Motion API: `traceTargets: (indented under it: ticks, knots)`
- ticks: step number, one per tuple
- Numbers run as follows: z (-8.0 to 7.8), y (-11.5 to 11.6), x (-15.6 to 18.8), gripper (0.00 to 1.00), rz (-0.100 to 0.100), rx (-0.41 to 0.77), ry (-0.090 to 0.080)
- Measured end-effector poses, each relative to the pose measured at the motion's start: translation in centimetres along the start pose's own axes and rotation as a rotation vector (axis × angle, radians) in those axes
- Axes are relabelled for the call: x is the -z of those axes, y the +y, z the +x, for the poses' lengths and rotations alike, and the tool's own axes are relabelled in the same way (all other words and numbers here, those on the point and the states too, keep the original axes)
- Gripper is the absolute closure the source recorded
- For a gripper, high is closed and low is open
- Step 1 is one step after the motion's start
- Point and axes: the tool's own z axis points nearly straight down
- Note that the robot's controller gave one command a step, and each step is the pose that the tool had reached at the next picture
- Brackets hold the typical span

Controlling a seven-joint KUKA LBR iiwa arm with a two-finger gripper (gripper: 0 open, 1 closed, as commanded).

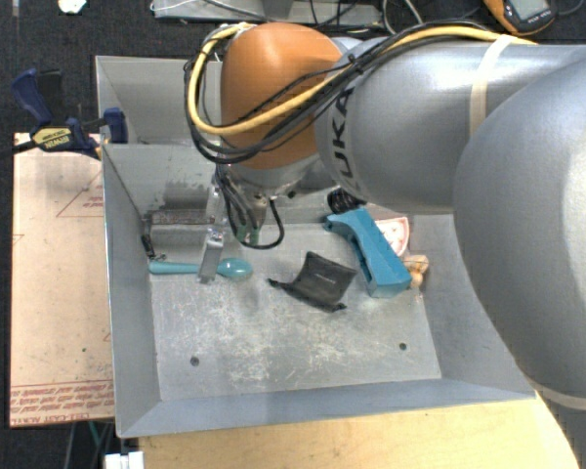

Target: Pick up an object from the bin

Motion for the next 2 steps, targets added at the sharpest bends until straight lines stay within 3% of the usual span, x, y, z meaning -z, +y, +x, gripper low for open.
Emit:
traceTargets:
  ticks: [1, 2]
  knots:
    - [-4.1, -2.4, 1.1, 0.0, -0.011, -0.095, -0.017]
    - [-0.1, -4.7, -5.2, 0.0, -0.005, -0.1, -0.007]
